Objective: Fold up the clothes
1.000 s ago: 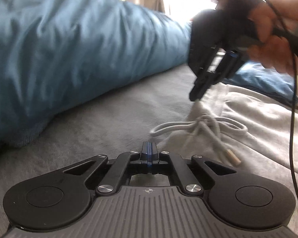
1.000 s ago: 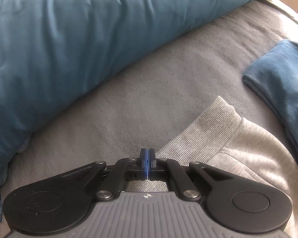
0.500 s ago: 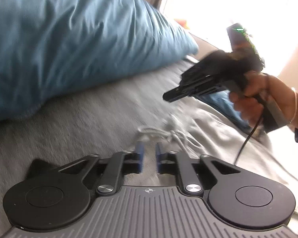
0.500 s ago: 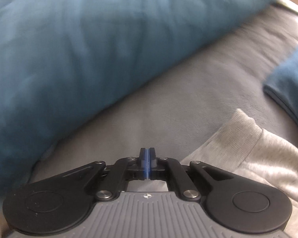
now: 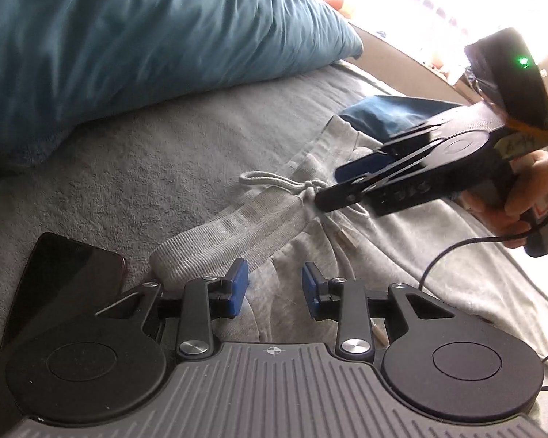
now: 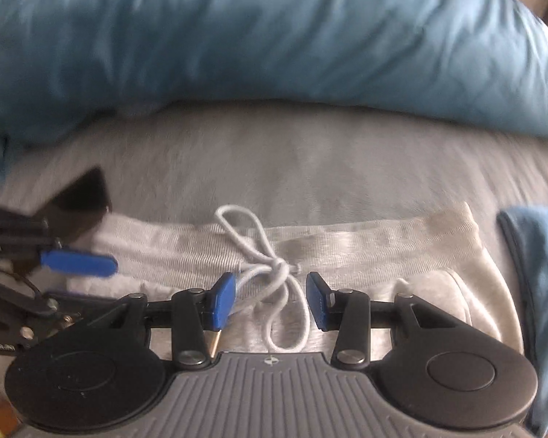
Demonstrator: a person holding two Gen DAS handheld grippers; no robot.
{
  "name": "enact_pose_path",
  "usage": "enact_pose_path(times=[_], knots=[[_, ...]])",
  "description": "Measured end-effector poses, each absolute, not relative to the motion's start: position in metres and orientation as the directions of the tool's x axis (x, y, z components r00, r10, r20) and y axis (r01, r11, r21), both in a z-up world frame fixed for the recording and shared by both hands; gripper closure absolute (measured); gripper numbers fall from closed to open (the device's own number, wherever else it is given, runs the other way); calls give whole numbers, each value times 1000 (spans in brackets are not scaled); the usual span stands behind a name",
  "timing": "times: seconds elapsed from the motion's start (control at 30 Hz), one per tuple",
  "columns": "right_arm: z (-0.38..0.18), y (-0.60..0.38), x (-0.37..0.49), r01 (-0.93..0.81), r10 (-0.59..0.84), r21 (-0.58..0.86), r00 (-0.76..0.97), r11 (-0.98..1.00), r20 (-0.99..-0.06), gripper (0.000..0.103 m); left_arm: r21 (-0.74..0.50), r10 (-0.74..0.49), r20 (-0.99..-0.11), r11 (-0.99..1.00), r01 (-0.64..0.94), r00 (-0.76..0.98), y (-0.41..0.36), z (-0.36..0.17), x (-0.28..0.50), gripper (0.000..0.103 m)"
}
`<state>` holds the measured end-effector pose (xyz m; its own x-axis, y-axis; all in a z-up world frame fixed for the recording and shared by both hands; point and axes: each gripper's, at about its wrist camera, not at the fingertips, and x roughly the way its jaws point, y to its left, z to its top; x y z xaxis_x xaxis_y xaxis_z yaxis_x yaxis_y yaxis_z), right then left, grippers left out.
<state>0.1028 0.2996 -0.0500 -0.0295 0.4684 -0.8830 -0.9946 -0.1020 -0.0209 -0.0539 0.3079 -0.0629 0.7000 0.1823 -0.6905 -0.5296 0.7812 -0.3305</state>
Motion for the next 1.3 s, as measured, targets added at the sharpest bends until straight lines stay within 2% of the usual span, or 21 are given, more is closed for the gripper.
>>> enact_pose_path(times=[0.03,0.1,0.2,0.23,0.3,0.37,0.47,0.6,0.73,0.83,0.87,0.93,0.97,1.1,1.3], knots=[[-54,302,99,-993,457,-21,-36,-120,-889,57,-325,186,-692,783,-531,698,308,-63,-54,71],[-66,307,96,-992,431,-27,-30,-124,-902,50,-319,190,-693,784,-533,695,309,-63,-55,71],[-74,310,95,-994,433,-38,-10,-101,-901,51,-319,196,-693,779,-539,693,309,-64,-57,71],[-73,310,96,-996,439,-32,-9,-84,-898,54,-320,198,-692,777,-542,694,310,-64,-57,71],[-72,307,99,-998,446,-28,3,-48,-895,87,-323,200,-691,775,-544,695,310,-64,-58,71],[-72,304,101,-1000,456,-23,14,-15,-890,94,-326,200,-688,774,-543,697,310,-64,-58,71],[-73,299,92,-997,495,-72,60,-5,-867,96,-329,206,-682,771,-546,702,310,-65,-60,71],[-79,307,97,-997,530,-36,65,64,-846,97,-326,217,-675,770,-549,705,310,-66,-60,71],[-83,311,92,-995,544,-72,94,62,-834,97,-318,222,-673,774,-547,705,309,-68,-60,71],[-74,310,92,-996,531,-74,83,39,-843,94,-306,227,-676,780,-547,701,308,-68,-60,71],[-71,310,94,-997,522,-65,73,34,-850,91,-302,228,-678,780,-548,699,308,-68,-61,71],[-61,307,99,-998,512,-44,58,41,-857,70,-296,231,-683,780,-551,693,307,-66,-61,71],[-54,301,102,-997,525,-41,66,58,-848,55,-294,232,-687,778,-555,688,307,-64,-60,71],[-19,263,121,-990,579,-1,85,144,-811,52,-301,224,-687,778,-551,692,305,-48,-57,70],[43,167,151,-939,644,60,184,338,-742,52,-244,279,-623,819,-520,731,295,-1,-70,70]])
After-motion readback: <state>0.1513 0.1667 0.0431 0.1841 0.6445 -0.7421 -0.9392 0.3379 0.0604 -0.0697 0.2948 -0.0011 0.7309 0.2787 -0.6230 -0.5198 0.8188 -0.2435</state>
